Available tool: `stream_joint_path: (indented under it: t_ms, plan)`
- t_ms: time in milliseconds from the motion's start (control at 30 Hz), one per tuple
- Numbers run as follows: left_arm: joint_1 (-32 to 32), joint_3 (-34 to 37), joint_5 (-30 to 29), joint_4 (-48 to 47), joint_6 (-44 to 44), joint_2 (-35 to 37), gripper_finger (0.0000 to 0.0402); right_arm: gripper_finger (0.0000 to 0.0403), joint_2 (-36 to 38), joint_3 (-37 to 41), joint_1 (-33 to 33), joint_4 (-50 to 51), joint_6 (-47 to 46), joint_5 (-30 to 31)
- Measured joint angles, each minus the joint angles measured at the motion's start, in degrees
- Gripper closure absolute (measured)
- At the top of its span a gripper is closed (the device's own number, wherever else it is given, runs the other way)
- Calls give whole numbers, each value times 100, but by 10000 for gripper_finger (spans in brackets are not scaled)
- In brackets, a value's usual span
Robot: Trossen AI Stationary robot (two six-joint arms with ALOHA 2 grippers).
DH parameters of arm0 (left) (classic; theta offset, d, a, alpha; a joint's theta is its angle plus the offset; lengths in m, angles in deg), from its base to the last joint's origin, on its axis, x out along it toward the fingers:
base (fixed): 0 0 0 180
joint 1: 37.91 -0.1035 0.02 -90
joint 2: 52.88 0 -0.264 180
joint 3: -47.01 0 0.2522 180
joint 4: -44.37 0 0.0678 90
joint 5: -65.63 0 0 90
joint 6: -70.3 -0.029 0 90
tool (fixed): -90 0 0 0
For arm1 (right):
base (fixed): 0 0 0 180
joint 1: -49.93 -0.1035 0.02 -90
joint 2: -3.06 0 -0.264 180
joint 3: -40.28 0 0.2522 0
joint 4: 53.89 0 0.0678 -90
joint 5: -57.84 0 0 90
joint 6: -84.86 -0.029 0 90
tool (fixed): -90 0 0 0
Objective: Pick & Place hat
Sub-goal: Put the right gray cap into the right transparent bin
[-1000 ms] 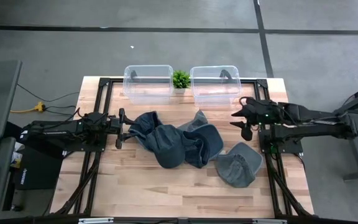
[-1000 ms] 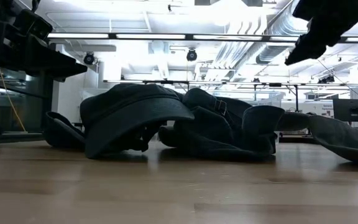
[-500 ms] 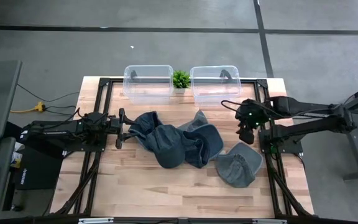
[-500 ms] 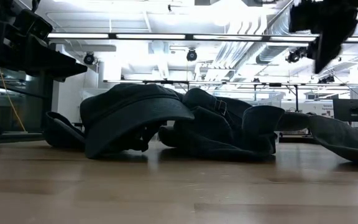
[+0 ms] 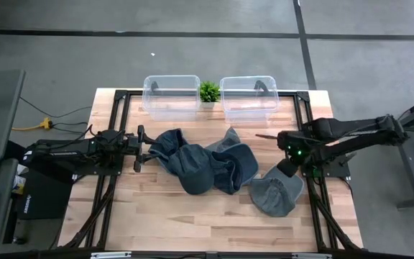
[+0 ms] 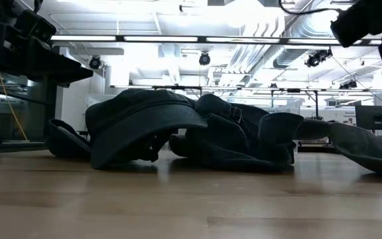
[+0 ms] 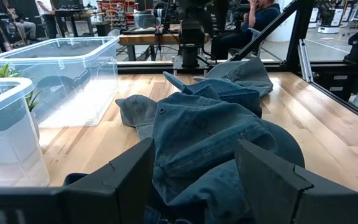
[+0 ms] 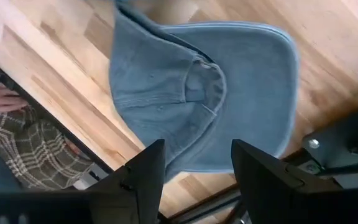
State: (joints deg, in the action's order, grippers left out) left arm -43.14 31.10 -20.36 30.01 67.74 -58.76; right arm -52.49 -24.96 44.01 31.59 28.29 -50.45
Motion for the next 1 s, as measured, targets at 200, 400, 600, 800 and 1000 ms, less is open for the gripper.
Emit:
stream_joint_path:
  t_ms: [200, 400, 600, 800, 1000]
  plan:
    - [0, 0, 0, 0, 1, -1, 181, 224, 0, 0, -979, -277, -1125, 271]
    - [1, 0, 0, 0, 0, 0, 181, 224, 2, 25, -2088, -332, -2813, 764]
    - [0, 0, 0, 0, 1, 1, 181, 224, -41, 343, -3114, -833, -4970, 998]
    - [0, 0, 0, 0, 1, 1, 181, 224, -359, 734, -3805, -1726, -6496, 657]
    - [0, 0, 0, 0, 1, 1, 181, 224, -754, 774, -3929, -2262, -6836, 282]
